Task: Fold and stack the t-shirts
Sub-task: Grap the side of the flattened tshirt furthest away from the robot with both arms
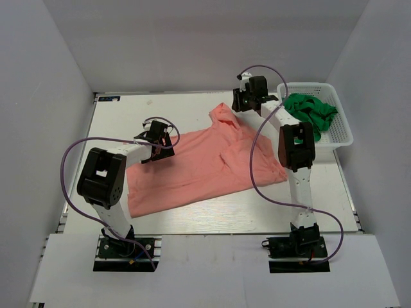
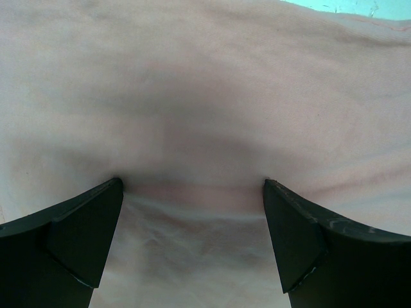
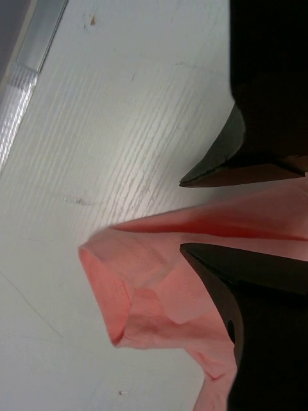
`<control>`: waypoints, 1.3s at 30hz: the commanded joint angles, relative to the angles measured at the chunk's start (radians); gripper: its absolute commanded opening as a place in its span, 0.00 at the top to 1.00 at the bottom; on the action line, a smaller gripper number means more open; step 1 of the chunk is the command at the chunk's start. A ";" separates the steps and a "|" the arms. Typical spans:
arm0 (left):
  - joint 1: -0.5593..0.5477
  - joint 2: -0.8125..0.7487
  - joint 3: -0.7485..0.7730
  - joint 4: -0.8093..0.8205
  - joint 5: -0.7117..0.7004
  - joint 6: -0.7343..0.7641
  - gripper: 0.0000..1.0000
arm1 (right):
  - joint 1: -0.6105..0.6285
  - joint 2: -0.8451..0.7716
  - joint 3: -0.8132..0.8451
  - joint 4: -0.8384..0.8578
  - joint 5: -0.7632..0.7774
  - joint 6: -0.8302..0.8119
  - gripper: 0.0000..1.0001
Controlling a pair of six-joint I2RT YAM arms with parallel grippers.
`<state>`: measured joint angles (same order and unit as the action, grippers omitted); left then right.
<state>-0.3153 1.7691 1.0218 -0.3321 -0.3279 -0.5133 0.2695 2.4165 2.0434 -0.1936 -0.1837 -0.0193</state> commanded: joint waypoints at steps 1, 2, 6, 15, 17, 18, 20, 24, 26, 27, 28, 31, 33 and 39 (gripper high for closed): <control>0.008 -0.008 -0.032 -0.022 0.047 -0.002 0.00 | 0.011 -0.069 -0.019 -0.018 -0.103 -0.097 0.53; 0.008 -0.008 -0.032 -0.022 0.047 -0.002 0.00 | 0.013 -0.069 -0.015 -0.017 -0.117 -0.105 0.52; 0.008 0.001 -0.023 -0.022 0.056 -0.002 0.01 | 0.011 -0.057 -0.014 -0.001 -0.154 -0.090 0.48; 0.008 0.001 -0.023 -0.022 0.056 0.007 0.01 | 0.014 -0.013 0.024 -0.024 -0.132 -0.079 0.47; 0.008 0.001 -0.023 -0.022 0.056 0.007 0.01 | 0.014 -0.007 0.032 -0.024 -0.126 -0.076 0.47; 0.008 0.001 -0.023 -0.022 0.056 0.007 0.01 | 0.014 -0.005 0.031 -0.020 -0.123 -0.076 0.47; 0.008 0.001 -0.023 -0.022 0.056 0.007 0.01 | 0.014 0.009 0.040 -0.018 -0.109 -0.076 0.48; 0.008 0.001 -0.023 -0.022 0.047 0.007 0.01 | 0.016 0.035 0.070 -0.024 -0.114 -0.067 0.50; 0.008 0.001 -0.023 -0.022 0.047 0.007 0.01 | 0.016 0.044 0.075 -0.023 -0.118 -0.059 0.51; 0.008 0.010 -0.023 -0.022 0.047 0.007 0.01 | 0.016 0.046 0.078 -0.018 -0.120 -0.057 0.51; 0.008 0.010 -0.023 -0.022 0.047 0.007 0.01 | 0.017 0.049 0.080 -0.020 -0.120 -0.054 0.52; 0.008 0.010 -0.023 -0.022 0.047 0.007 0.01 | 0.017 0.056 0.087 -0.020 -0.109 -0.056 0.52; 0.008 0.001 -0.023 -0.022 0.047 0.007 0.01 | 0.017 0.062 0.093 -0.024 -0.102 -0.054 0.52; 0.008 -0.008 -0.032 -0.022 0.047 0.007 0.01 | 0.017 0.062 0.086 -0.006 -0.088 -0.021 0.70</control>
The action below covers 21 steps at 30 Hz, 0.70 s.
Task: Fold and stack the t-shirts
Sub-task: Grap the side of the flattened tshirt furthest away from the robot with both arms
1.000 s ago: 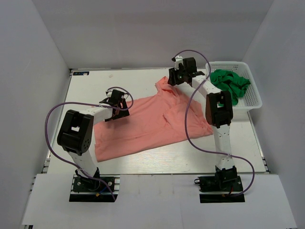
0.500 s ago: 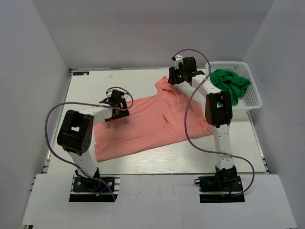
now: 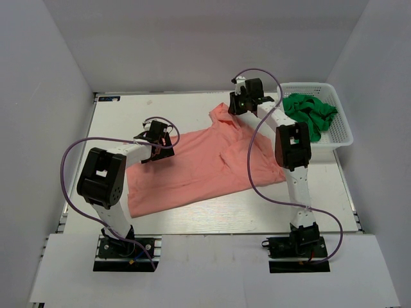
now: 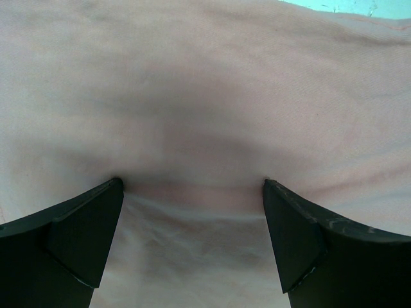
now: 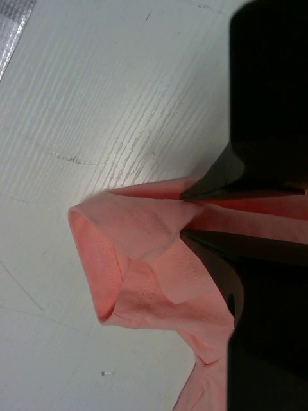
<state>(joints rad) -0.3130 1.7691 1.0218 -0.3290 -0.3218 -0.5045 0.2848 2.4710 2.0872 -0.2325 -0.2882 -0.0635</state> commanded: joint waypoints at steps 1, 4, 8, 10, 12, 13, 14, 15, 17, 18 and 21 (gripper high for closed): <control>0.006 -0.008 -0.032 -0.025 0.041 -0.002 0.01 | 0.002 -0.006 0.036 0.054 0.026 0.037 0.73; 0.006 0.001 -0.032 -0.025 0.041 -0.002 0.03 | -0.004 -0.030 0.004 0.113 0.064 0.089 0.93; 0.006 0.001 -0.032 -0.025 0.041 -0.002 0.03 | -0.021 -0.049 -0.007 0.157 0.155 0.154 1.00; 0.006 0.001 -0.032 -0.025 0.041 -0.002 0.03 | -0.013 -0.047 -0.006 0.165 0.210 0.195 1.00; 0.006 0.001 -0.032 -0.025 0.041 -0.002 0.03 | -0.022 -0.044 0.001 0.167 0.219 0.215 1.00; 0.006 0.001 -0.032 -0.025 0.041 -0.002 0.03 | -0.025 -0.044 0.001 0.167 0.231 0.249 1.00; 0.006 0.001 -0.032 -0.025 0.041 -0.002 0.03 | -0.033 -0.041 0.001 0.167 0.236 0.258 1.00; 0.006 0.001 -0.032 -0.025 0.041 -0.002 0.03 | -0.032 -0.038 0.001 0.167 0.241 0.269 1.00; 0.006 0.001 -0.032 -0.025 0.041 -0.002 0.03 | -0.042 -0.035 -0.006 0.153 0.253 0.297 1.00; 0.006 0.001 -0.032 -0.025 0.041 -0.002 0.03 | -0.042 -0.034 -0.004 0.151 0.279 0.306 1.00; 0.006 0.001 -0.032 -0.025 0.041 -0.002 0.03 | -0.050 -0.035 -0.019 0.131 0.349 0.352 1.00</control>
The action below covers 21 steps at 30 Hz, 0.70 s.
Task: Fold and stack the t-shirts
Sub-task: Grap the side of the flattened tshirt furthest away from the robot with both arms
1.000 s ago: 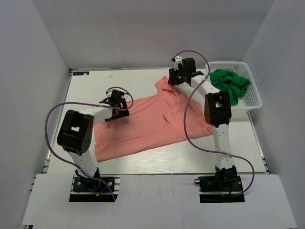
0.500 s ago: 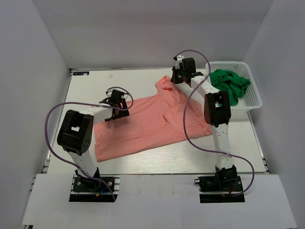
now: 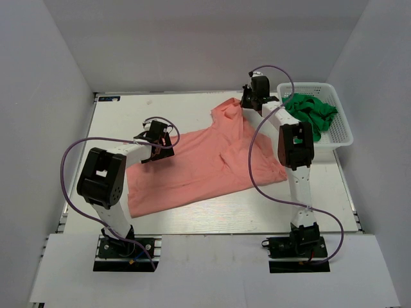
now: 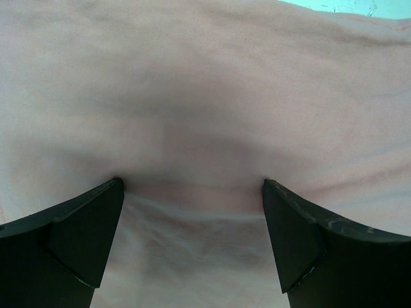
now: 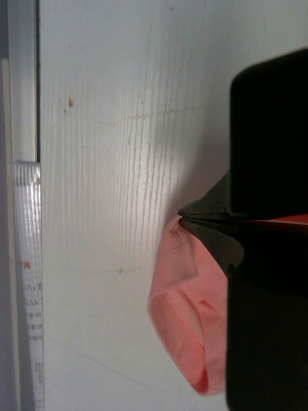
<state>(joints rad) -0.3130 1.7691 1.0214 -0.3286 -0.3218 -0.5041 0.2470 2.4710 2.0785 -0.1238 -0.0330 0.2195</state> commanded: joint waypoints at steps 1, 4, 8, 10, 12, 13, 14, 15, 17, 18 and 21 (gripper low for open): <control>0.006 0.001 -0.032 -0.026 0.041 -0.002 0.03 | -0.018 -0.037 -0.011 0.021 0.097 0.087 1.00; 0.006 0.001 -0.032 -0.017 0.050 -0.002 0.03 | -0.028 -0.021 -0.003 0.023 0.052 0.087 0.96; 0.006 0.001 -0.032 -0.017 0.050 -0.002 0.03 | -0.038 -0.003 0.046 -0.005 0.008 0.073 0.90; 0.006 0.001 -0.032 -0.017 0.050 -0.002 0.03 | -0.035 -0.006 0.060 -0.014 0.008 0.055 0.79; 0.006 0.001 -0.032 -0.017 0.059 0.007 0.03 | -0.037 -0.009 0.077 -0.025 -0.002 0.015 0.70; 0.006 -0.010 -0.032 -0.017 0.059 0.007 0.03 | -0.035 -0.010 0.090 -0.031 0.002 -0.003 0.64; 0.006 -0.010 -0.023 -0.017 0.059 0.007 0.03 | -0.037 -0.012 0.097 -0.031 0.005 -0.015 0.58; 0.006 -0.019 -0.023 -0.017 0.059 0.007 0.03 | -0.038 -0.017 0.109 -0.040 0.010 -0.016 0.52; 0.006 -0.031 -0.012 -0.017 0.059 0.018 0.03 | -0.038 -0.033 0.109 -0.051 0.008 -0.019 0.43; 0.006 -0.031 0.003 -0.017 0.059 0.018 0.03 | -0.038 -0.041 0.103 -0.056 0.007 -0.025 0.42; 0.006 -0.068 0.023 -0.017 0.069 0.027 0.03 | -0.032 -0.102 0.027 -0.098 0.016 -0.017 0.42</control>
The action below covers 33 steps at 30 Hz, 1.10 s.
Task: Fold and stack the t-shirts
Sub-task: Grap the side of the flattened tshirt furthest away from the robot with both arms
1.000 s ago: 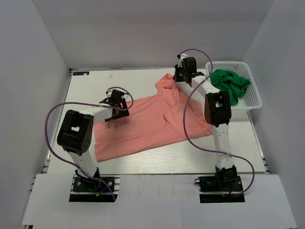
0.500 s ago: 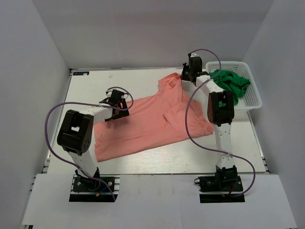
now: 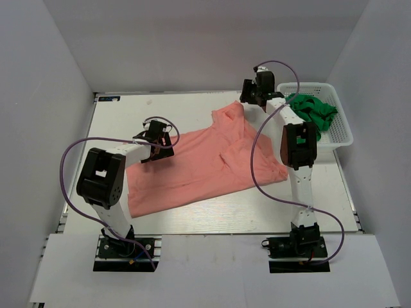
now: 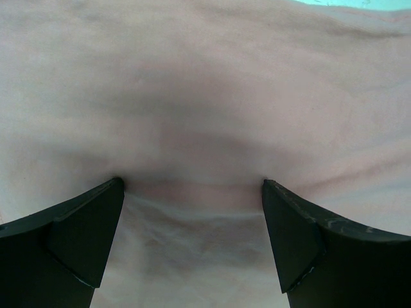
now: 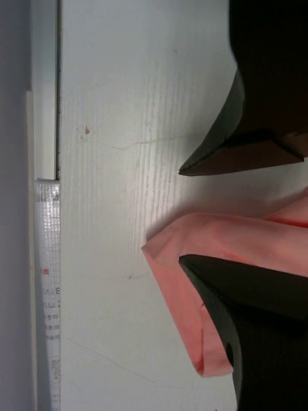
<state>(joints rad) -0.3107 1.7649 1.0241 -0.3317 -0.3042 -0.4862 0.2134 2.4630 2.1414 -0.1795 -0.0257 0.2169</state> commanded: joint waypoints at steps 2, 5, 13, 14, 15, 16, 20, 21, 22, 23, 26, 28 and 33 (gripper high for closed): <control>0.004 -0.073 0.033 -0.003 0.063 0.009 0.01 | -0.005 -0.182 -0.174 -0.060 0.021 0.073 0.39; 0.004 -0.084 0.070 -0.003 0.085 0.018 0.00 | 0.000 -0.329 -0.391 -0.038 0.001 0.140 0.37; -0.005 -0.151 0.054 -0.003 0.118 0.018 0.00 | -0.008 -0.449 -0.702 0.055 -0.083 0.208 0.10; -0.005 -0.151 0.039 0.009 0.119 0.018 0.00 | -0.002 -0.449 -0.707 0.073 -0.145 0.210 0.10; -0.005 -0.151 0.027 0.019 0.129 0.006 0.00 | -0.003 -0.443 -0.707 0.101 -0.169 0.208 0.10; -0.005 -0.151 0.013 0.019 0.143 0.006 0.00 | -0.006 -0.434 -0.707 0.110 -0.189 0.219 0.10; -0.005 -0.124 -0.015 0.054 0.143 -0.015 0.00 | -0.003 -0.397 -0.677 0.152 -0.255 0.223 0.10; -0.005 -0.124 -0.015 0.065 0.143 -0.026 0.00 | 0.000 -0.374 -0.660 0.164 -0.267 0.222 0.10; -0.005 -0.110 -0.025 0.065 0.143 -0.026 0.00 | -0.006 -0.365 -0.652 0.166 -0.279 0.223 0.10; -0.005 -0.098 -0.025 0.065 0.143 -0.026 0.00 | -0.003 -0.355 -0.632 0.163 -0.284 0.217 0.10; -0.005 -0.085 -0.025 0.077 0.154 -0.026 0.00 | -0.003 -0.293 -0.606 0.178 -0.298 0.222 0.10; -0.005 -0.062 -0.025 0.077 0.145 -0.026 0.00 | -0.006 -0.271 -0.595 0.167 -0.312 0.231 0.10; -0.005 -0.042 -0.035 0.057 0.114 -0.026 0.00 | -0.020 -0.236 -0.601 0.149 -0.194 0.318 0.10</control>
<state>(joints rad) -0.3115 1.7241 1.0016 -0.2764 -0.1726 -0.5056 0.2050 2.1891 1.5349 -0.0162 -0.2974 0.4759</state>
